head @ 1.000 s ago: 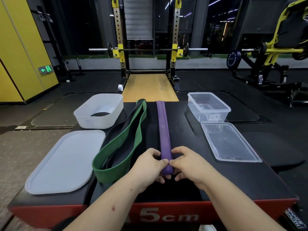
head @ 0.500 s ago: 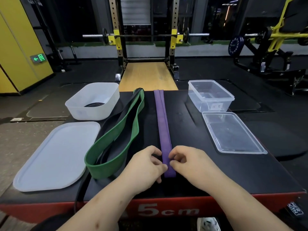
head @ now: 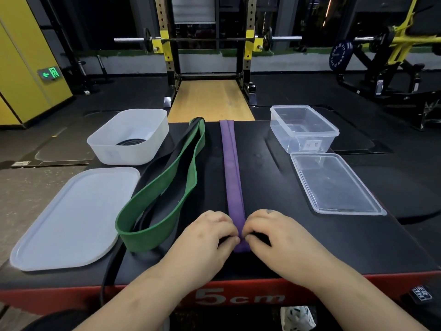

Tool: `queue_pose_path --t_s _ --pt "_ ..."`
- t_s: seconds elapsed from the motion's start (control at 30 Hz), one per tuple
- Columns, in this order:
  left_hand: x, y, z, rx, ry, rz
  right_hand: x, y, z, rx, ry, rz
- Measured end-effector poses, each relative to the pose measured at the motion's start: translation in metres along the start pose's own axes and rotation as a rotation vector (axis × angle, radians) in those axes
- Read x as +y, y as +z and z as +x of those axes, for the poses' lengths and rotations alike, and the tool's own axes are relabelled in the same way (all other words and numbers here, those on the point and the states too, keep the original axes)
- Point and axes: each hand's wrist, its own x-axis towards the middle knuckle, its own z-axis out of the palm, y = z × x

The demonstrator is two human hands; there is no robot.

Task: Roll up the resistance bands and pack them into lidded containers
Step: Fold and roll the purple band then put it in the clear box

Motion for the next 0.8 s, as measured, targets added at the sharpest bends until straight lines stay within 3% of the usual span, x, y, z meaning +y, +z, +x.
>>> queue_pose_path --t_s 0.2,0.37,0.8 --pt "0.0008 0.0021 -0.0013 0.020 0.069 -0.014 0.0050 -0.0010 -0.0063 -0.047 -0.016 0.020" --pt "-0.0025 0.0011 -0.0057 -0.061 0.044 -0.002 0.0059 0.0016 -0.0057 -0.028 -0.008 0.028" --pt "-0.0019 0.0051 -0.0063 0.008 0.073 0.004 0.0044 0.0015 -0.0036 -0.081 0.016 0.017"
